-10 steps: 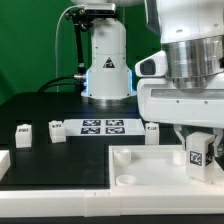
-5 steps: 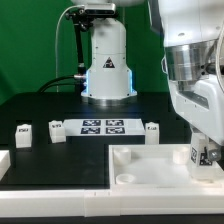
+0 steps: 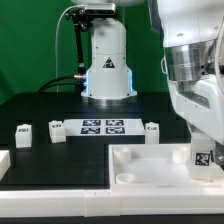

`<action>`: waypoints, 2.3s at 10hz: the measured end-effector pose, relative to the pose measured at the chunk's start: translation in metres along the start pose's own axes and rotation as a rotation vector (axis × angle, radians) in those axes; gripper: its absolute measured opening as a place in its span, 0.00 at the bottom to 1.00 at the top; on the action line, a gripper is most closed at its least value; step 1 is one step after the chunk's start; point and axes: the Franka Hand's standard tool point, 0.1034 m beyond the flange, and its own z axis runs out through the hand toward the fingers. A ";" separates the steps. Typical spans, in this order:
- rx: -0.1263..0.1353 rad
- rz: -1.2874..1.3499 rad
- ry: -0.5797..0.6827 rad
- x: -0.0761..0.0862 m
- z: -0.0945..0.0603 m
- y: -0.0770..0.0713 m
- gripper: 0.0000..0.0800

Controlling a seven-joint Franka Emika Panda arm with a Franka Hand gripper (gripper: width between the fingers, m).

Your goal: Assemble one leg

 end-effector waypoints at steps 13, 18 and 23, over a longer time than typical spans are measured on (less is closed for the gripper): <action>-0.067 -1.346 0.049 0.007 0.007 0.004 0.75; -0.070 -1.296 0.055 0.013 0.007 0.004 0.34; -0.018 -0.633 0.044 0.015 0.008 0.006 0.34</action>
Offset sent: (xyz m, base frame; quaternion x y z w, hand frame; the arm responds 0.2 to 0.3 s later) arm 0.0003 -0.0007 -0.0017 -0.0149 0.0452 -0.3513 0.9350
